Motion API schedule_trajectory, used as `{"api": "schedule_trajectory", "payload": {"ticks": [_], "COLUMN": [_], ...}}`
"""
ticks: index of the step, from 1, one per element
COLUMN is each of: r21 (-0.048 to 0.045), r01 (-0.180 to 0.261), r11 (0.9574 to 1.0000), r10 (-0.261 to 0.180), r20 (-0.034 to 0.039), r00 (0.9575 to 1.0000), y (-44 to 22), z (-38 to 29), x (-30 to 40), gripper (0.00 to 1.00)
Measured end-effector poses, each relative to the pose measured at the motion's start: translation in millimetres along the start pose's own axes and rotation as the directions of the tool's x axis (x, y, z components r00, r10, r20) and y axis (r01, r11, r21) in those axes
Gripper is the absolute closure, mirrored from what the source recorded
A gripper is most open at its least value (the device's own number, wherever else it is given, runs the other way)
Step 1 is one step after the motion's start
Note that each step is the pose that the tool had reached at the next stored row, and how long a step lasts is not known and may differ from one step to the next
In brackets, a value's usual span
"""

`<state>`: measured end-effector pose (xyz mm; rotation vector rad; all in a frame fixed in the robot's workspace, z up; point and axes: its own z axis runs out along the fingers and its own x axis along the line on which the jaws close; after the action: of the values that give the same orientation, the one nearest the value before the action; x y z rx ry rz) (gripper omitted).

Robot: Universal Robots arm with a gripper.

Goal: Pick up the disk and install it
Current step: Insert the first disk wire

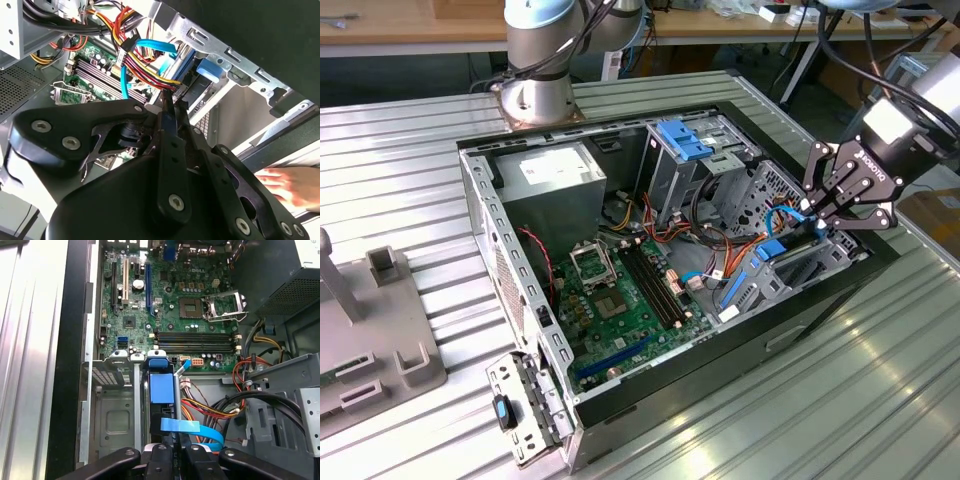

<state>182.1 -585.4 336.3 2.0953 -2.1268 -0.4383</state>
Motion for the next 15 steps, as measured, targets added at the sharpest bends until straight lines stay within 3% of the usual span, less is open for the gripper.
{"api": "schedule_trajectory", "payload": {"ticks": [6, 15], "r21": [0.0002, 0.0001], "r01": [-0.001, -0.002], "r11": [1.0, 1.0], "r10": [0.001, 0.002], "r20": [0.0007, 0.0], "r00": [1.0, 1.0], "y": [-4.1, -4.7], "z": [0.9, 1.8], "x": [0.1, 0.3], "gripper": [0.84, 0.84]}}
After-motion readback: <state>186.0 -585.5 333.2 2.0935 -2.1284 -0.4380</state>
